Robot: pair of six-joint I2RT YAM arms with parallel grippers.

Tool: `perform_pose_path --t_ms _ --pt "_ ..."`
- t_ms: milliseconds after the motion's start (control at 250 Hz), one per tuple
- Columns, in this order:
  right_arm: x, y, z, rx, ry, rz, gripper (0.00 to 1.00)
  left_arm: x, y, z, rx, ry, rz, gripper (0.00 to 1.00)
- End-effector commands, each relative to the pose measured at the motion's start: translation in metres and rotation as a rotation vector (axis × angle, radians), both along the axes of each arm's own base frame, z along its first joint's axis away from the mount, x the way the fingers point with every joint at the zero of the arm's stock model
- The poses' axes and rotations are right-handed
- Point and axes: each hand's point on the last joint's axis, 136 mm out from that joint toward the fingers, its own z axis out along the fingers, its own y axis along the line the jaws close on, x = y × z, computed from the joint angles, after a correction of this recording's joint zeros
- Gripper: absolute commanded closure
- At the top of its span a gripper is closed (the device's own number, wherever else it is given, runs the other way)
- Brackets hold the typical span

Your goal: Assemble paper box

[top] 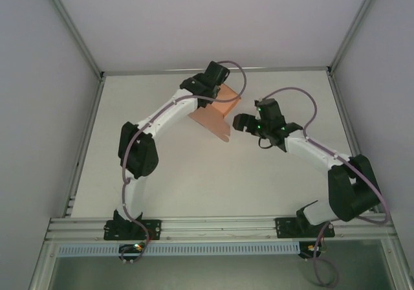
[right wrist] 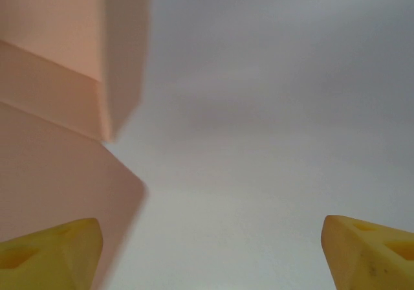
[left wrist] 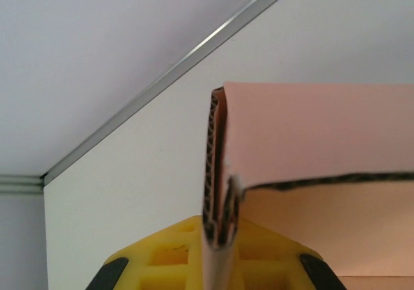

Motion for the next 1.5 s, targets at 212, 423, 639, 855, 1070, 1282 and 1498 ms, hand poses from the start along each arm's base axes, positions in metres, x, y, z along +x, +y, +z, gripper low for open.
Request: perform_pose_path --t_ms 212,423,639,855,1070,1282,1498 --pt "0.056 0.001 0.012 -0.022 -0.085 -0.203 0.35 -0.008 0.007 0.007 -0.077 -0.036 0.152 1.0" --pt "0.086 0.003 0.0 -0.031 -0.108 -0.269 0.5 -0.017 -0.003 0.009 -0.111 -0.035 0.139 1.0" --pt "0.101 0.0 -0.016 -0.059 -0.09 -0.326 0.63 -0.02 -0.007 0.0 -0.147 -0.011 0.156 1.0" --pt "0.098 -0.01 -0.019 -0.093 -0.095 -0.375 0.98 -0.013 0.006 0.003 -0.089 -0.061 0.228 1.0" --pt "0.082 -0.023 -0.009 -0.167 -0.111 -0.455 1.0 -0.006 0.077 0.004 0.141 -0.201 0.532 1.0" --pt "0.079 -0.021 -0.006 -0.157 -0.124 -0.464 1.0 -0.005 0.102 -0.002 0.152 -0.195 0.615 1.0" --pt "0.074 -0.028 -0.002 -0.172 -0.134 -0.495 1.0 -0.005 0.109 0.003 0.137 -0.22 0.632 1.0"
